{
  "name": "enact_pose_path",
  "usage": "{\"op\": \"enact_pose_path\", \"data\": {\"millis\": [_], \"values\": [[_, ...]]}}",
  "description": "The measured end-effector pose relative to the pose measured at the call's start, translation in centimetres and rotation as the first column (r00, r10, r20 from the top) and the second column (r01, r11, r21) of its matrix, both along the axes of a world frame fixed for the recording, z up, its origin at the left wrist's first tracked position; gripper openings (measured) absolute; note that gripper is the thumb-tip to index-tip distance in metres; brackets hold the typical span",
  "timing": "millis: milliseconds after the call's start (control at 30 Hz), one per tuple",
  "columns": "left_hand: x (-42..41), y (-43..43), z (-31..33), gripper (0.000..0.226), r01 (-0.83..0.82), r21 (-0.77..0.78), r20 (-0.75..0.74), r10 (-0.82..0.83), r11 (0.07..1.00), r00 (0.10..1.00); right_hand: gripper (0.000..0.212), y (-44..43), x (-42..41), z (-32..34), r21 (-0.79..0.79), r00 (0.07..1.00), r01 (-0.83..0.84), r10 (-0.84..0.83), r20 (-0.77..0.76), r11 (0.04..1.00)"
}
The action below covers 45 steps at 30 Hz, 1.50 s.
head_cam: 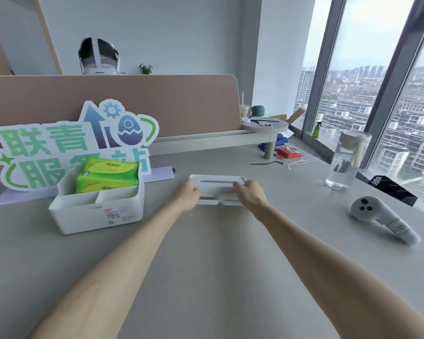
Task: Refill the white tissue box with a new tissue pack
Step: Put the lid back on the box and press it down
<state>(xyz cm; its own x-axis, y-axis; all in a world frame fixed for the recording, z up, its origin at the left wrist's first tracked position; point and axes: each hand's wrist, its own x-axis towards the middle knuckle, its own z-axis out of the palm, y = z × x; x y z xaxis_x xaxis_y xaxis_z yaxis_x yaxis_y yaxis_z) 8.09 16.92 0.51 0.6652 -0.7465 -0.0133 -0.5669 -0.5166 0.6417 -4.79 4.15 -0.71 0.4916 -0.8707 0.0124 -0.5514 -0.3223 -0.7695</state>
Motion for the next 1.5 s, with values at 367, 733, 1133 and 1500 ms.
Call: {"op": "enact_pose_path", "data": {"millis": [367, 733, 1133, 1500], "values": [[4.5, 7.8, 5.9, 0.064, -0.103, -0.216, 0.273, 0.161, 0.971, 0.949, 0.031, 6.4, 7.2, 4.5, -0.102, 0.966, -0.103, 0.124, 0.227, 0.989], [11.6, 19.6, 6.1, 0.058, -0.327, -0.112, 0.216, 0.344, 0.938, 0.914, 0.03, 16.4, 16.6, 4.7, -0.225, 0.91, -0.306, 0.354, 0.217, 0.925], [13.4, 21.8, 3.3, 0.046, -0.303, -0.062, 0.276, 0.308, 0.951, 0.911, 0.035, 17.1, 16.1, 3.0, -0.456, 0.951, -0.249, 0.304, 0.049, 0.854], [14.1, 22.2, 2.6, 0.055, -0.265, 0.001, 0.325, 0.25, 0.964, 0.912, 0.037, 18.4, 16.3, 2.4, -0.535, 0.952, -0.278, 0.305, -0.04, 0.798]]}}
